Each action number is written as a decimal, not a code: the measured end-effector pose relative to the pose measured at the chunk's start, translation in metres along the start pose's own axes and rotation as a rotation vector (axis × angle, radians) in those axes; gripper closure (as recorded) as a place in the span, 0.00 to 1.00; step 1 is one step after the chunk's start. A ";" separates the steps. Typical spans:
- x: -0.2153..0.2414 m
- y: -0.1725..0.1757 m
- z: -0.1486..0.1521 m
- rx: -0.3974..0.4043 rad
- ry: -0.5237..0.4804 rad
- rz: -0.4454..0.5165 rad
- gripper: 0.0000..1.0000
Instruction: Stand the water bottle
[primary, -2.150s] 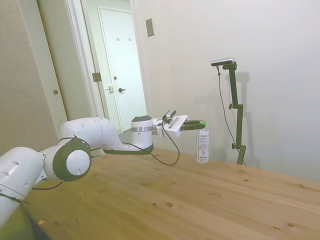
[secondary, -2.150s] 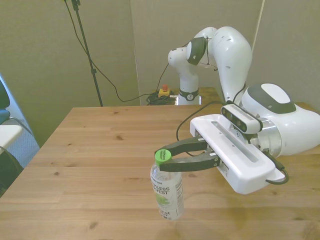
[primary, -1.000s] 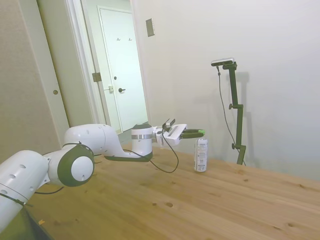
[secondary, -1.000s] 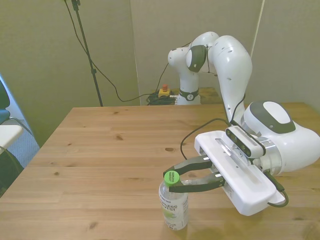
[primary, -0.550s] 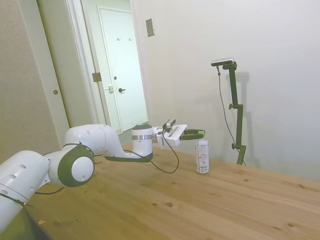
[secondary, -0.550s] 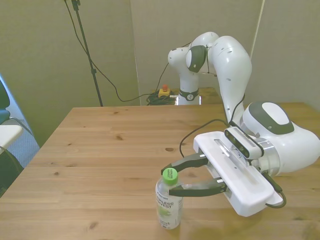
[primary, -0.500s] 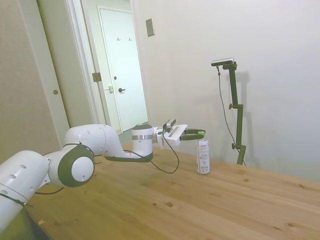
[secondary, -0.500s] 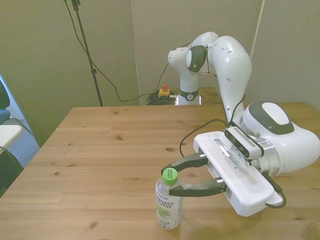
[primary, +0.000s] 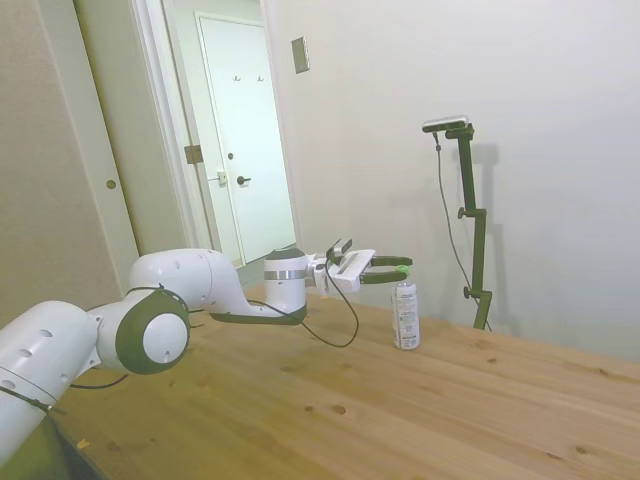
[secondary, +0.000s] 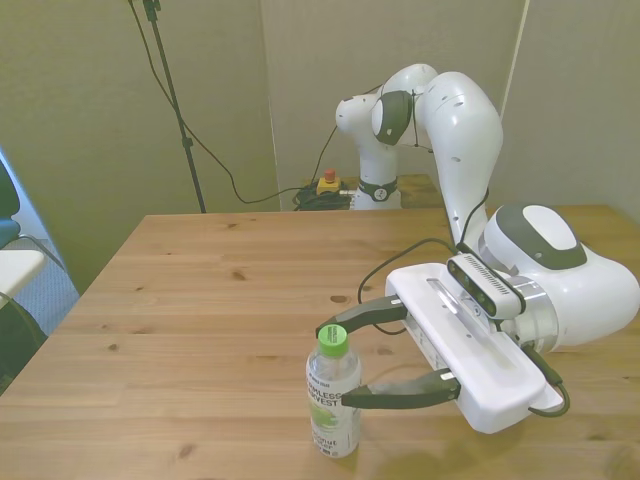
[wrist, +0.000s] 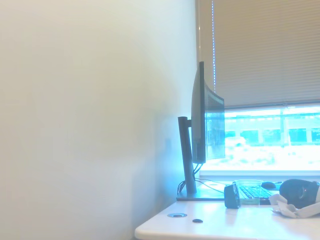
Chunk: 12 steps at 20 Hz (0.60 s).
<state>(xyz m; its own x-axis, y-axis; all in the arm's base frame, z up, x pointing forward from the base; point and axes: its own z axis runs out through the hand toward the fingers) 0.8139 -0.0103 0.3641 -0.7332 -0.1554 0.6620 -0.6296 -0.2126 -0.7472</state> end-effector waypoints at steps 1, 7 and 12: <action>0.000 0.001 0.000 -0.001 0.000 -0.002 0.00; 0.004 0.002 -0.003 -0.018 -0.018 -0.015 0.00; 0.026 -0.014 -0.010 -0.039 -0.045 -0.001 0.00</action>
<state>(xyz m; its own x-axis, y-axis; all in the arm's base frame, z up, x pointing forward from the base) 0.8009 -0.0013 0.3913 -0.7204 -0.1990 0.6643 -0.6408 -0.1751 -0.7474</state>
